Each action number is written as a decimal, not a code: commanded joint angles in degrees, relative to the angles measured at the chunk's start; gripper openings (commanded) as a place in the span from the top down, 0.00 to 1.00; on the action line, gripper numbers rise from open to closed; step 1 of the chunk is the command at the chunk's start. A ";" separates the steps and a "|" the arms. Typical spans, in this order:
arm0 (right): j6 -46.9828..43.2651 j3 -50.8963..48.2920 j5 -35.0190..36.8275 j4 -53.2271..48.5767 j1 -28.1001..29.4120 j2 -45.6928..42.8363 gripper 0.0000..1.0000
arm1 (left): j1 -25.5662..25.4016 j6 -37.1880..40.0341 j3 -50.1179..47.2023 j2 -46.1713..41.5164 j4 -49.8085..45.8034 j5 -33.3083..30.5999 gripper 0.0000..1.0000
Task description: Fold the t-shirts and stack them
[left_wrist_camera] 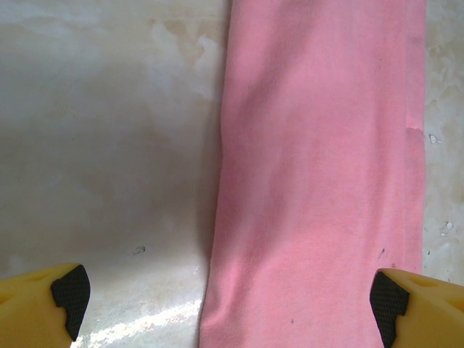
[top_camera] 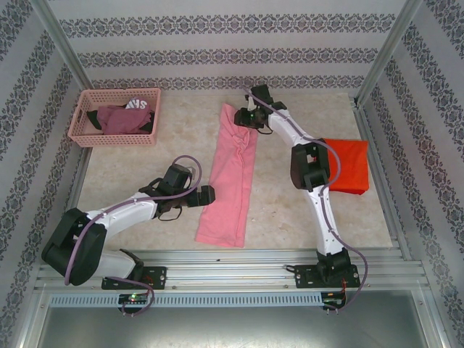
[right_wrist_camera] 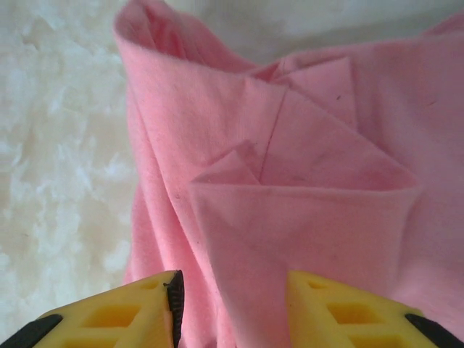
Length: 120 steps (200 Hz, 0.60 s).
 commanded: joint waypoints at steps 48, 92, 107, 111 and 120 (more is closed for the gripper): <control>3.42 -6.27 -1.78 3.16 -0.03 -3.55 0.76 | 0.70 0.88 1.13 1.15 2.54 1.25 0.00; 5.16 -5.56 -4.55 0.30 0.39 -1.42 0.77 | 0.71 0.84 0.84 0.97 2.55 1.10 0.00; 4.28 -6.70 -5.61 0.51 0.37 -2.60 0.71 | 0.72 0.79 1.03 0.97 2.52 1.10 0.00; 4.02 -7.15 -5.76 0.66 0.33 -3.35 0.69 | 0.69 0.79 1.01 0.96 2.48 1.11 0.00; 3.29 -8.83 -5.56 1.25 0.32 -5.09 0.67 | 0.71 0.83 1.01 0.78 2.49 1.01 0.00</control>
